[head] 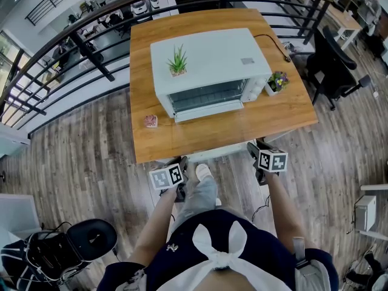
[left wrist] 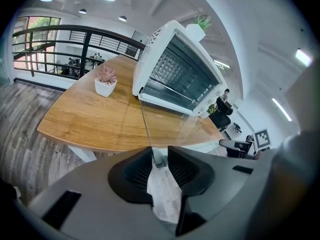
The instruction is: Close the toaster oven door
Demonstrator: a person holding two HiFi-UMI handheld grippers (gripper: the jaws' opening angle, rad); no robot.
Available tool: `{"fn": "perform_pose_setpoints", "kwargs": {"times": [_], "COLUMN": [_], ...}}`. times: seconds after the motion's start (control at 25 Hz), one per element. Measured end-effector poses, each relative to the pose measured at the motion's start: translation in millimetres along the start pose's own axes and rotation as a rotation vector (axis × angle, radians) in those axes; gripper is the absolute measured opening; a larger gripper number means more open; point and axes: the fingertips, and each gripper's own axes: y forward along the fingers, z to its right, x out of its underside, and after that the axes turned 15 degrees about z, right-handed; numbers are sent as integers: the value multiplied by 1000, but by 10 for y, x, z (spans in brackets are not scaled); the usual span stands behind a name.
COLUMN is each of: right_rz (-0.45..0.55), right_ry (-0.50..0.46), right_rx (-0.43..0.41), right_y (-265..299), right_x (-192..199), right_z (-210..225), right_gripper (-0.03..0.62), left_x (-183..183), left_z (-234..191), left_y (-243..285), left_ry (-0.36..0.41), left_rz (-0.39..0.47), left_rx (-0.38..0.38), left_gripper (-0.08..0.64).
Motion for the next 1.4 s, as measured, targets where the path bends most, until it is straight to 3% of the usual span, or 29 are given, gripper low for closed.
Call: {"fn": "perform_pose_setpoints", "kwargs": {"times": [1.4], "right_rz": [71], "right_ry": [-3], "right_rx": [-29], "right_y": [-99], "right_x": [-241], "right_z": [-99], "right_gripper": [186], "left_x": [-206], "left_z": [97], "left_y": [-126], "left_ry": [-75], "left_rz": [88], "left_rx": [12], "left_gripper": [107]}}
